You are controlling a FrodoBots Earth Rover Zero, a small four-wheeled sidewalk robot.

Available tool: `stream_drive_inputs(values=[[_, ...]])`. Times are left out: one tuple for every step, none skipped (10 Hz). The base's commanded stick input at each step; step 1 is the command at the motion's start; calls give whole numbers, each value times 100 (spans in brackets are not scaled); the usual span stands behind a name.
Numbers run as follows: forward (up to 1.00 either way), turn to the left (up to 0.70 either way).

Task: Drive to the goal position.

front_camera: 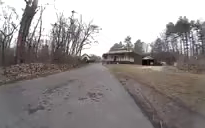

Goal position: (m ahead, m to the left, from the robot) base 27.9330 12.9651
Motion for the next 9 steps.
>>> stream_drive_inputs(values=[[100,0],[100,0],[100,0],[100,-40],[100,-40],[100,-40],[100,0],[100,0],[100,0]])
